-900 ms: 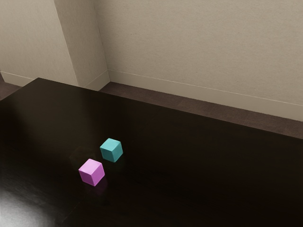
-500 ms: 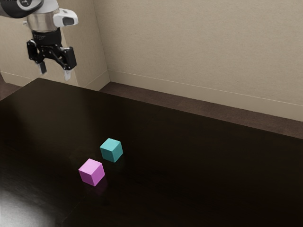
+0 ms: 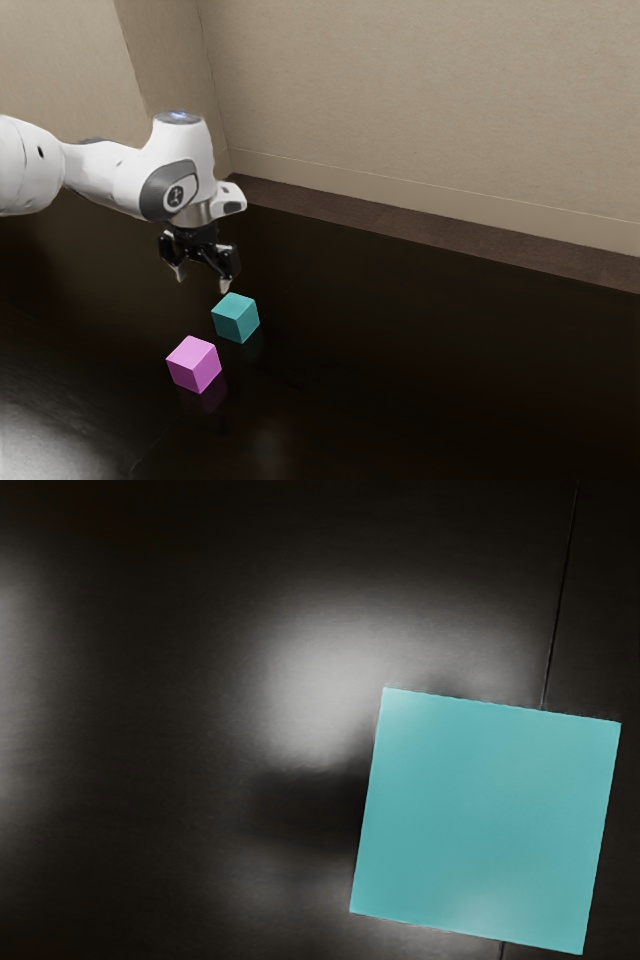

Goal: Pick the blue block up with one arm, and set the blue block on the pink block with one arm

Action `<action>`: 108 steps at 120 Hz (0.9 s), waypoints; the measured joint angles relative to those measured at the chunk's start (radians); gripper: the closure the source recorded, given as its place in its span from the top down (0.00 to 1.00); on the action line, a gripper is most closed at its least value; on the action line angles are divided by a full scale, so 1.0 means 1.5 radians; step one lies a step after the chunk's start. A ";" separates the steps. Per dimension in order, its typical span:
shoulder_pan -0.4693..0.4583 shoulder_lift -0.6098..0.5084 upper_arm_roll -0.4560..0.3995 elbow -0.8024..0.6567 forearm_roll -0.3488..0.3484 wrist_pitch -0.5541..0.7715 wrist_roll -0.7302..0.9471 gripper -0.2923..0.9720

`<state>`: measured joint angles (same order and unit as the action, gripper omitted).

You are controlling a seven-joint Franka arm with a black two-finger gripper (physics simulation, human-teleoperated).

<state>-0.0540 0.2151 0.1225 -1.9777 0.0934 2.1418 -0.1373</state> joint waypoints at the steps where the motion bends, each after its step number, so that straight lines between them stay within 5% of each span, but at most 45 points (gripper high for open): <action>1: 0.000 0.002 0.000 -0.002 0.000 0.007 0.000 0.75; 49: 0.001 0.032 -0.004 -0.075 -0.006 0.224 0.017 0.75; 108: -0.001 0.059 -0.007 -0.085 -0.078 0.286 0.202 0.75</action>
<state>-0.0557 0.3034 0.1118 -2.1056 -0.0231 2.5704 0.1663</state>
